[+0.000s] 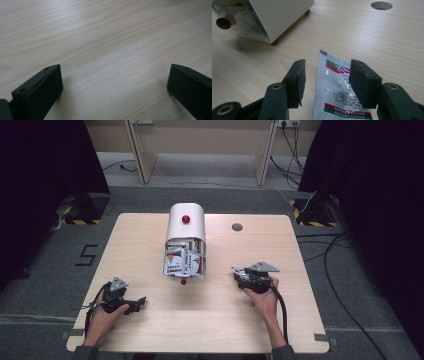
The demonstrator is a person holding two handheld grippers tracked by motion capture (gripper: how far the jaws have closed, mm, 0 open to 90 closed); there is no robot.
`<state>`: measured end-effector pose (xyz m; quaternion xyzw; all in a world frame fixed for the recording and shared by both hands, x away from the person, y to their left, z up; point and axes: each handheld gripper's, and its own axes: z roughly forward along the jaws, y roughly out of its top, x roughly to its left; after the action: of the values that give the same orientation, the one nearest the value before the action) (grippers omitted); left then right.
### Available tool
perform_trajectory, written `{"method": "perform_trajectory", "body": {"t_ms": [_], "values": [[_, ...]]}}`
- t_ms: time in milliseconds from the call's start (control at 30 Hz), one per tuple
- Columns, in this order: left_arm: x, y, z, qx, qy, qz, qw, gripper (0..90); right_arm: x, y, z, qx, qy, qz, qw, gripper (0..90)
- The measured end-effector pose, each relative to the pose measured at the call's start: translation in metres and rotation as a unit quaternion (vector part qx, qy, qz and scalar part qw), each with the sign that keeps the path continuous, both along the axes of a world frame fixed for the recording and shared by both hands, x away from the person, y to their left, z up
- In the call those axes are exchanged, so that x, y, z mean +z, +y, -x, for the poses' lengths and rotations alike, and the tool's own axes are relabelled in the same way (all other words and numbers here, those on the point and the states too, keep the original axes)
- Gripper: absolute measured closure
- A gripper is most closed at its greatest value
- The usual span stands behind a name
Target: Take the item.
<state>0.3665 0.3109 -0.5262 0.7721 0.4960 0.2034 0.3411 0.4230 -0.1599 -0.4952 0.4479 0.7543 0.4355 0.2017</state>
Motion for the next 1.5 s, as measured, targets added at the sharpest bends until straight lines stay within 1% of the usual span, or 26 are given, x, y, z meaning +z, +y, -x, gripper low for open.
{"method": "perform_trajectory", "body": {"t_ms": [200, 400, 433, 600, 733, 1200, 1333, 1500], "values": [[0.000, 0.000, 0.000, 0.000, 0.000, -0.001, 1.0000, 0.0, 0.005, 0.002, 0.005, 0.005, -0.006, 0.002, 1.0000, 43.3], [0.000, 0.000, 0.000, 0.000, 0.000, -0.001, 1.0000, 0.0, 0.007, 0.002, 0.009, 0.008, -0.004, 0.007, 0.9999, 40.1], [0.000, 0.000, 0.000, -0.001, 0.000, -0.001, 1.0000, 0.0, 0.007, 0.002, 0.009, 0.012, -0.003, 0.008, 0.9999, 39.5], [0.000, 0.000, 0.000, 0.000, 0.000, -0.001, 1.0000, 0.0, 0.010, 0.003, 0.014, 0.017, -0.005, 0.006, 0.9998, 38.6], [0.000, 0.000, 0.000, 0.000, 0.000, -0.001, 1.0000, 0.0, 0.010, 0.003, 0.018, 0.019, -0.003, 0.008, 0.9998, 37.9], [0.000, 0.000, 0.000, -0.001, 0.000, -0.001, 1.0000, 0.0, 0.012, -0.002, 0.027, 0.020, -0.004, 0.011, 0.9997, 37.2], [0.000, 0.000, 0.000, -0.001, 0.000, -0.001, 1.0000, 0.0, 0.011, -0.004, 0.032, 0.024, -0.002, 0.012, 0.9996, 37.0], [0.000, 0.000, 0.000, -0.001, 0.000, -0.001, 1.0000, 0.0, 0.009, -0.008, 0.037, 0.021, 0.002, 0.012, 0.9997, 36.3]]}}
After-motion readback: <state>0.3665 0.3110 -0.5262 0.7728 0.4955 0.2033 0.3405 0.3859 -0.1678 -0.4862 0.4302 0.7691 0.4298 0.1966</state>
